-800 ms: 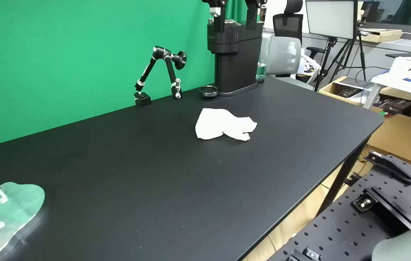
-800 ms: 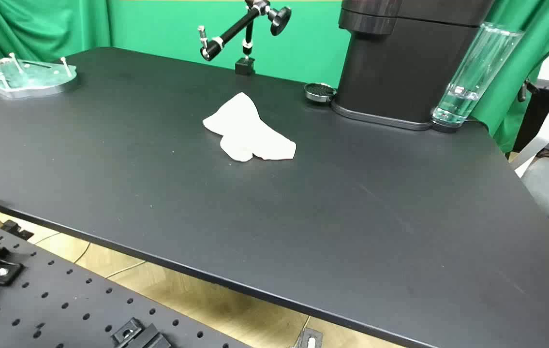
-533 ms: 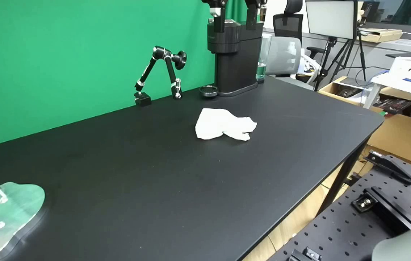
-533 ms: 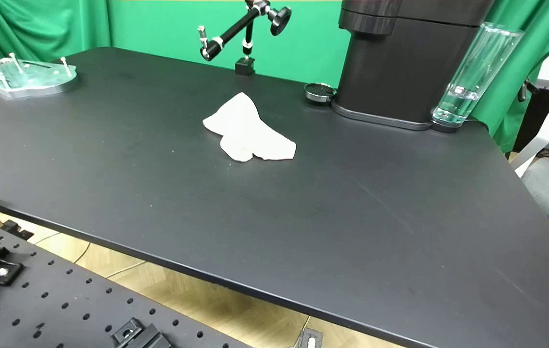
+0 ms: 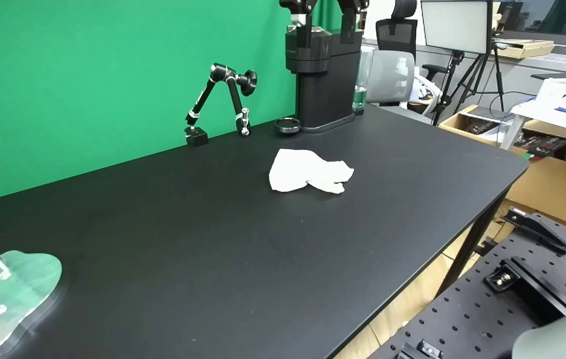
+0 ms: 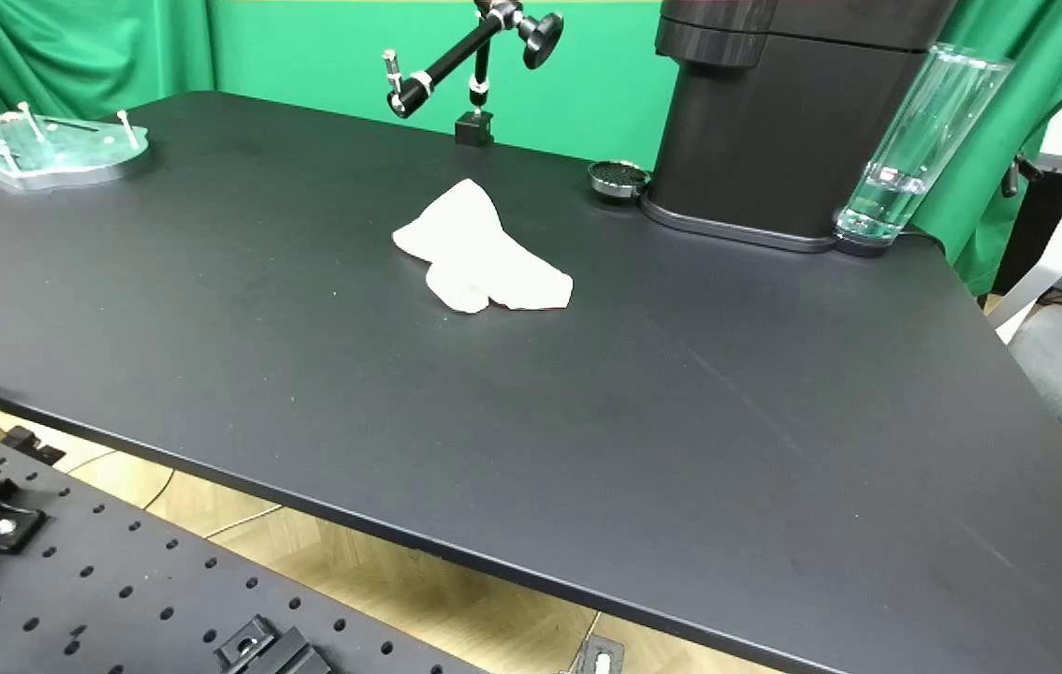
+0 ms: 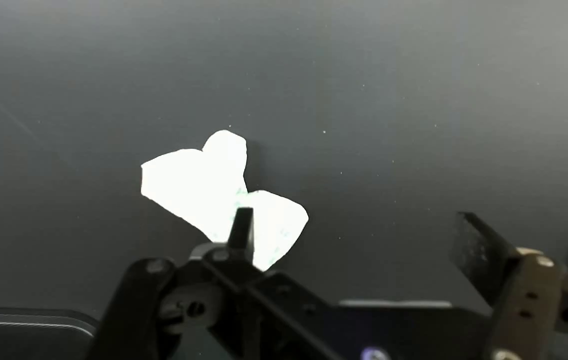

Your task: Hang the white cloth on the black stand

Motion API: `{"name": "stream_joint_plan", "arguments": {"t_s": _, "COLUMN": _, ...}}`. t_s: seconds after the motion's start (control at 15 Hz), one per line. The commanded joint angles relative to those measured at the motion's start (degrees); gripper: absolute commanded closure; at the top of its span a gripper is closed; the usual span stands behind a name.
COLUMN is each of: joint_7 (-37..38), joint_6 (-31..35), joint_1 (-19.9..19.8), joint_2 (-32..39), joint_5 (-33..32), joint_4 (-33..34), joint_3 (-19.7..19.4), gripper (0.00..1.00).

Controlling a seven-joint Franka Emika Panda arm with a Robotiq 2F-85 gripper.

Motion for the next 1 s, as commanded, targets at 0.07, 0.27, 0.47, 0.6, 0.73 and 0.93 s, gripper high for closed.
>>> {"name": "stream_joint_plan", "arguments": {"t_s": 0.07, "joint_7": 1.4, "joint_6": 5.6, "joint_1": -2.0, "joint_2": 0.9, "joint_5": -5.9, "joint_4": -5.6, "joint_3": 1.0, "gripper": 0.00}}
{"name": "stream_joint_plan", "arguments": {"t_s": 0.27, "joint_7": 0.3, "joint_6": 15.8, "joint_1": -3.0, "joint_2": 2.4, "joint_5": -11.6, "joint_4": -11.2, "joint_3": 0.7, "gripper": 0.00}}
{"name": "stream_joint_plan", "arguments": {"t_s": 0.47, "joint_7": 4.1, "joint_6": 29.1, "joint_1": -5.9, "joint_2": 5.6, "joint_5": -19.4, "joint_4": -16.1, "joint_3": 1.0, "gripper": 0.00}}
{"name": "stream_joint_plan", "arguments": {"t_s": 0.6, "joint_7": 8.1, "joint_6": 36.8, "joint_1": -8.3, "joint_2": 7.6, "joint_5": -24.4, "joint_4": -18.1, "joint_3": 1.4, "gripper": 0.00}}
{"name": "stream_joint_plan", "arguments": {"t_s": 0.73, "joint_7": 5.9, "joint_6": 35.2, "joint_1": -7.5, "joint_2": 7.6, "joint_5": -22.7, "joint_4": -17.4, "joint_3": 0.7, "gripper": 0.00}}
{"name": "stream_joint_plan", "arguments": {"t_s": 0.93, "joint_7": 8.7, "joint_6": 38.5, "joint_1": -9.2, "joint_2": 9.2, "joint_5": -25.2, "joint_4": -18.2, "joint_3": 1.2, "gripper": 0.00}}
